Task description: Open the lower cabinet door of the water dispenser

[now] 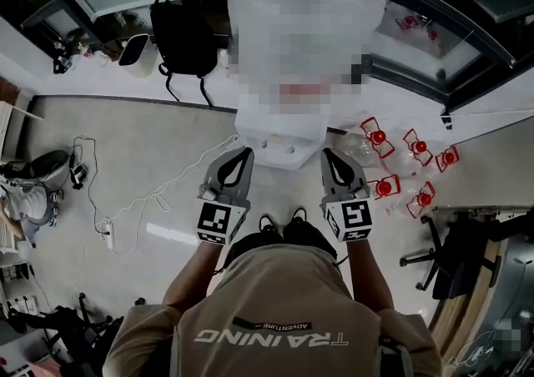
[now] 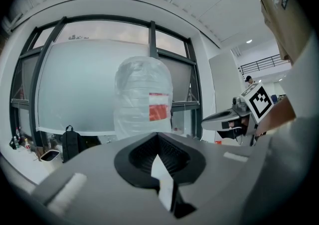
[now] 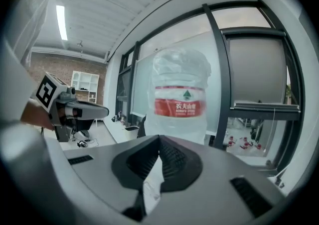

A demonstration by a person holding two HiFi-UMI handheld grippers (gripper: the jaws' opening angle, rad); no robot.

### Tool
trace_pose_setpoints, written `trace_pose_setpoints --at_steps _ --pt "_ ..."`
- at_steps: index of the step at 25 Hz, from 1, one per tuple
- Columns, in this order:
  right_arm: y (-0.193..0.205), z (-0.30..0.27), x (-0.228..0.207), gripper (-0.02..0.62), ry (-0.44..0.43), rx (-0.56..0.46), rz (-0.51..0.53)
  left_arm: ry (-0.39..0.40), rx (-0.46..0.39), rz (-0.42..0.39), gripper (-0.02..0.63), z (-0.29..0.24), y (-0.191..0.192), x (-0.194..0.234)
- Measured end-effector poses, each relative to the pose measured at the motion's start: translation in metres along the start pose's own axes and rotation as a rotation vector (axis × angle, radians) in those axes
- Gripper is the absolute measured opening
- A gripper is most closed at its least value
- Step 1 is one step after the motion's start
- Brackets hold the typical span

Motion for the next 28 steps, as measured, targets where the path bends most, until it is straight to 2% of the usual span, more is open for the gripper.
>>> trace_pose_setpoints --at_steps 6,16,22,28 --pt "0.016 0.024 -0.001 0.009 0.036 0.040 -0.017 0.036 0.004 0.007 0.002 -0.007 0.007 -0.011" --pt "0.024 0.063 -0.006 0.009 0.030 0.013 -0.014 0.004 0.005 -0.010 0.002 0.009 0.005 -0.044" --pt "0.043 0.130 -0.014 0.009 0.009 -0.010 -0.017 -0.038 0.007 -0.035 0.002 0.026 0.001 -0.095" --pt "0.086 0.208 -0.020 0.009 -0.012 0.057 0.040 -0.064 0.054 0.002 0.002 0.055 0.012 -0.165"
Point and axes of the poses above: the fingertips, and each gripper's own axes: z backward along the fingers, x to its left, y out of its underside, the point moved 7 cm from there along z, backward along the fingers, and after that the axes turned 2 degrees about x, right-handed, at the moved point
